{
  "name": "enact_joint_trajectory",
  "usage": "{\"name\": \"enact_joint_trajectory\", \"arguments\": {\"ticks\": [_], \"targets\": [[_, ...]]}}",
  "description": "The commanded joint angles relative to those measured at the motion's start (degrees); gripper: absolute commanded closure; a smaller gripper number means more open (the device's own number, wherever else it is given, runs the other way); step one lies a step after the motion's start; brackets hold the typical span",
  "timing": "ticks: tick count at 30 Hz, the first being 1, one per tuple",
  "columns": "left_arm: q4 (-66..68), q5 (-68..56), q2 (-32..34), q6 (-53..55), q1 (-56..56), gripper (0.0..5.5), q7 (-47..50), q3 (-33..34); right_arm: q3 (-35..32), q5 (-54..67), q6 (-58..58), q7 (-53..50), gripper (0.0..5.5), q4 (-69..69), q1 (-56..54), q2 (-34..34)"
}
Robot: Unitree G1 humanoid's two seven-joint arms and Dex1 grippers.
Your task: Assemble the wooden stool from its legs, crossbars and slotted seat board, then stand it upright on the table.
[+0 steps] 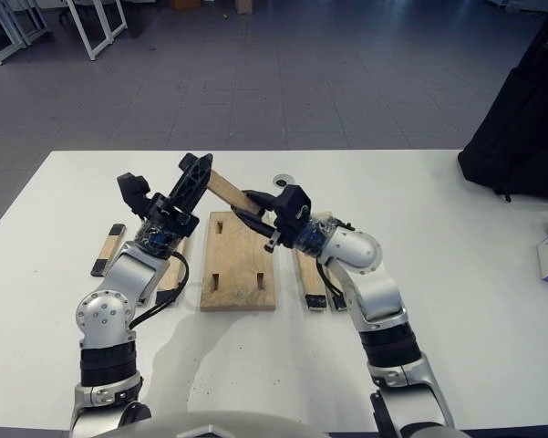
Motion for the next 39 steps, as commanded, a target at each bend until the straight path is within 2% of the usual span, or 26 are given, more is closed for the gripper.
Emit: {"name": "enact_joint_trajectory", "arguments": {"ticks": [1,14,17,27,28,36,39], "targets": [[1.13,0.14,-0.42,-0.02,-1.11,2.60,1.83,0.52,0.83,-2.43,-1.39,0.45,4.22,0.90,0.40,-1.36],[2.00,0.47,-1.37,-0.90,-1.49,4.67,2.23,1.05,1.31,-3.16,-2.26,0.99,4.22,1.73,0.41,-2.03],[2.04,0.84,-1.28,-0.79,-1.48,4.96,2.09,0.93,1.54,-3.43,-2.41,0.78,4.22,1.71,0.54,-2.04],[1.84,5.25,-0.63,-1.65,-1.97,5.06,1.51,-0.23,1.07,-4.32,-1.27,-1.17,4.22,2.77,0.27,-1.38],[1.91,6.37,-0.62,-2.41,-2.17,5.06,1.62,-0.28,0.90,-3.98,-0.63,-1.19,3.85,2.76,0.32,-1.38],[3.39,15.01,0.82,-8.75,-3.82,5.06,5.63,2.37,-1.11,-2.60,2.49,-2.80,2.43,1.25,1.27,-1.31],[3.57,25.42,3.98,-14.28,-2.26,5.06,9.73,4.07,-3.45,-2.50,3.63,-6.72,2.40,1.43,0.99,0.43]]}}
